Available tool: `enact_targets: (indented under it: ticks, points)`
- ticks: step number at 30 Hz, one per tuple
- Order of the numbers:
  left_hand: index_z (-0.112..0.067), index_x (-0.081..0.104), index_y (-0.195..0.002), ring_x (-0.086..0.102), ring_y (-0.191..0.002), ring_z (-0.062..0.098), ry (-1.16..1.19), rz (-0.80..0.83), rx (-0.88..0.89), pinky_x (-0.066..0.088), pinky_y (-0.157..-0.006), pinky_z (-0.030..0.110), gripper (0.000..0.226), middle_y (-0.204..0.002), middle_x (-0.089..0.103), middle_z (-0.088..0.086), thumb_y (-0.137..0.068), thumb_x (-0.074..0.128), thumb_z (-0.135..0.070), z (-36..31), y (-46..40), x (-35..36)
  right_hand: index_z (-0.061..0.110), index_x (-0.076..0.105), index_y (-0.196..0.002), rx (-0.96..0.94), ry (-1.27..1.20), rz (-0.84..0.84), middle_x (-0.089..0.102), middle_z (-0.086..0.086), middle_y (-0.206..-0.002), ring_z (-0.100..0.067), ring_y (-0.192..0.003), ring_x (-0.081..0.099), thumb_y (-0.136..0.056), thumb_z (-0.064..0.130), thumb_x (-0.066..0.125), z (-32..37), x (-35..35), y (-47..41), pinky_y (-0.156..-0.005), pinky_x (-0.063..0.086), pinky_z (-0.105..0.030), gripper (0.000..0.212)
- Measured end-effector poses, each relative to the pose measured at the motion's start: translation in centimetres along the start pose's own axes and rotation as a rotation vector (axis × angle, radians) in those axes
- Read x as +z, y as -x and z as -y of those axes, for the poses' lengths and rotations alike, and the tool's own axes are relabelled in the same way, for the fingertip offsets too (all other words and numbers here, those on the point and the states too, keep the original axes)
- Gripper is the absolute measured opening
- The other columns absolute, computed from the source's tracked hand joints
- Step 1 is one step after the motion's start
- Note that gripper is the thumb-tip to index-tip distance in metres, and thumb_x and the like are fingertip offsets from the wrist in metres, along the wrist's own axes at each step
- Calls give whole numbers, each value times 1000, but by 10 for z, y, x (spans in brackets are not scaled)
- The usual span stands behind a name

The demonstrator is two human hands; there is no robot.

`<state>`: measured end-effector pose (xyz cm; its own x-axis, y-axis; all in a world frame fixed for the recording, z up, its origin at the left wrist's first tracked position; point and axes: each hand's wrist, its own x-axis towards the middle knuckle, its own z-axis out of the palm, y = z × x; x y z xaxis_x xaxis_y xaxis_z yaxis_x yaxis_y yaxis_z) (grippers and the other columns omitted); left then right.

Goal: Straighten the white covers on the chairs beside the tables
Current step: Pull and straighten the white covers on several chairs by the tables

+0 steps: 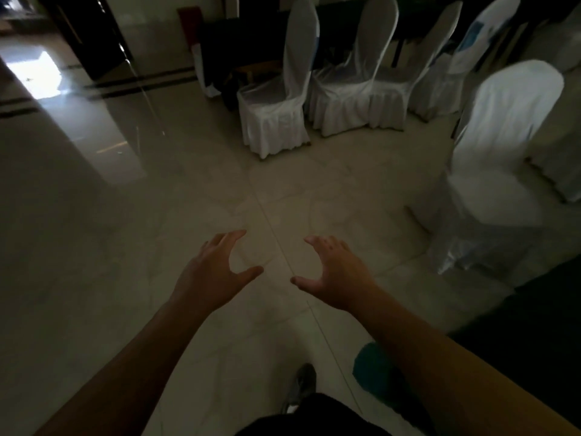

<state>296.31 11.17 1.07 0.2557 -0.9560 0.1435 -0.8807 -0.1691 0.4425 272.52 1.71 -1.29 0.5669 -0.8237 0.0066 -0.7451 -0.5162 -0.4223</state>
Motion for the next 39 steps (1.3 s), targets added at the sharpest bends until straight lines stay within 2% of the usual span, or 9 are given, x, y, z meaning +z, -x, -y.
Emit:
enact_targets:
  ticks: [4,7,11,15,19,21,27,32,39]
  points:
    - [-44,37,-134,49,-120,15,52,32,6,48,-88,38,77,-135,47,-16,-67,63,-72,-3,-144,12,28,34,-143,52,-7,1,44,0,-137,-23,-122,42,-72,70,62,-40,-39,-121,-96,44,-43,87]
    - [-45,37,-133,50,-118,13,67,41,39,47,-85,34,77,-134,48,-16,-66,62,-74,-4,-212,25,28,35,-143,75,10,-6,44,0,-136,-23,-121,42,-72,69,63,-62,-59,-177,-96,43,-42,87]
    - [-43,39,-132,49,-118,14,135,118,82,47,-88,35,77,-134,48,-13,-65,61,-75,-1,-335,67,28,35,-142,154,14,-29,44,1,-137,-23,-121,42,-72,70,62,-112,-71,-273,-95,43,-40,86]
    - [-37,43,-133,50,-116,14,182,171,193,41,-89,28,80,-132,50,-9,-65,63,-75,2,-471,115,32,32,-143,264,31,-67,40,5,-142,-19,-125,38,-71,73,59,-165,-79,-369,-95,42,-40,87]
    - [-37,43,-133,51,-115,18,195,248,295,47,-93,39,84,-131,50,-6,-61,60,-77,-8,-615,146,37,30,-142,404,38,-137,38,9,-143,-17,-126,39,-71,77,57,-209,-104,-459,-94,46,-40,86]
    - [-38,41,-134,49,-118,17,196,300,355,46,-95,40,84,-133,48,-7,-62,61,-76,-22,-683,153,37,31,-142,465,35,-174,39,9,-142,-17,-126,40,-71,77,57,-231,-122,-499,-93,47,-41,85]
    - [-33,43,-138,45,-122,16,132,325,537,34,-88,26,79,-138,47,-5,-70,69,-65,-87,-855,180,36,32,-142,598,17,-270,41,7,-141,-18,-126,42,-71,76,59,-303,-171,-607,-94,47,-40,85]
    - [-29,43,-140,43,-125,16,176,408,602,37,-97,29,81,-141,45,-3,-72,73,-60,-137,-960,225,38,30,-141,654,-9,-307,40,8,-142,-18,-125,43,-70,79,56,-382,-193,-681,-92,48,-41,87]
    - [-30,44,-136,47,-121,17,109,390,658,38,-95,29,82,-135,49,-3,-68,70,-67,-230,-1152,320,37,31,-141,660,-18,-375,42,8,-140,-19,-123,45,-72,78,57,-550,-253,-818,-88,51,-42,84]
